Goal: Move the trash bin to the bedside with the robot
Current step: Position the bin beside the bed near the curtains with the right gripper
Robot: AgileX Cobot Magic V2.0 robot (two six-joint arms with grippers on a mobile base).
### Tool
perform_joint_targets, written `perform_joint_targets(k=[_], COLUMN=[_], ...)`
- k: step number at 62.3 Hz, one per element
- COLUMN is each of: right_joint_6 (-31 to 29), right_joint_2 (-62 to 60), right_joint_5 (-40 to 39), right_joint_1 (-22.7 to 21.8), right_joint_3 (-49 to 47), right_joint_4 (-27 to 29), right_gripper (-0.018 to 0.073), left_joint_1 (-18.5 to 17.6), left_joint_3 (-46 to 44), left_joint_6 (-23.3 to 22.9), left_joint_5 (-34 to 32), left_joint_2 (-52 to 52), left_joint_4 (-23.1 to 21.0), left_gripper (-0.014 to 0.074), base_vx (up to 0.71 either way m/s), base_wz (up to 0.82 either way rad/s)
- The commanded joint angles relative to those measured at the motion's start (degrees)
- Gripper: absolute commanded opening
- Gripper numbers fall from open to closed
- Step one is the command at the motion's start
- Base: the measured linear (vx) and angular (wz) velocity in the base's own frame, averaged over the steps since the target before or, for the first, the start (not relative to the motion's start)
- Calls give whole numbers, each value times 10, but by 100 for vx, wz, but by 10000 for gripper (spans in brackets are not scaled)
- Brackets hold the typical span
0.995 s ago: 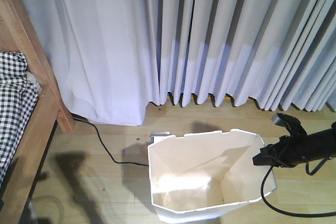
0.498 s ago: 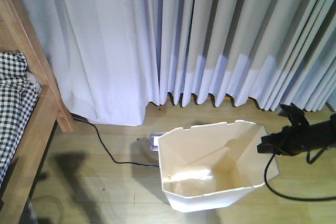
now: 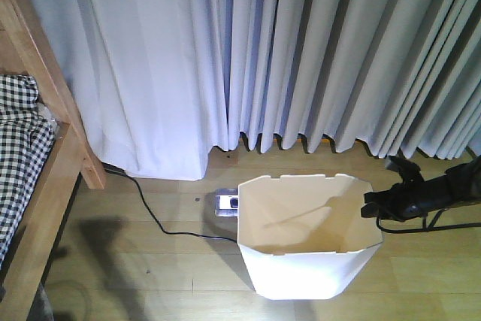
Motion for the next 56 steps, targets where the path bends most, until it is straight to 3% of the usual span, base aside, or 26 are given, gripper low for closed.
perform_joint_targets(k=[1,29,56], right_joint_6=[12,115,161], right_joint_2=[-14,138,248], right_joint_5=[111,137,139], right_joint_1=[4,78,92], right_joint_3=[-45,-252,-388], right_joint_4=[21,-10,-7], right_gripper=[-5,-3,9], left_joint_1=[0,0,0], left_joint_3=[2,2,2], left_joint_6=[-2,-2,-2], left_joint_5=[-41,-41,-41], left_joint_2=[3,3,3], left_joint_4=[-1,-1,-1], left_gripper=[-6,-6,-6], base_vx=[0,0,0], base_wz=[0,0,0])
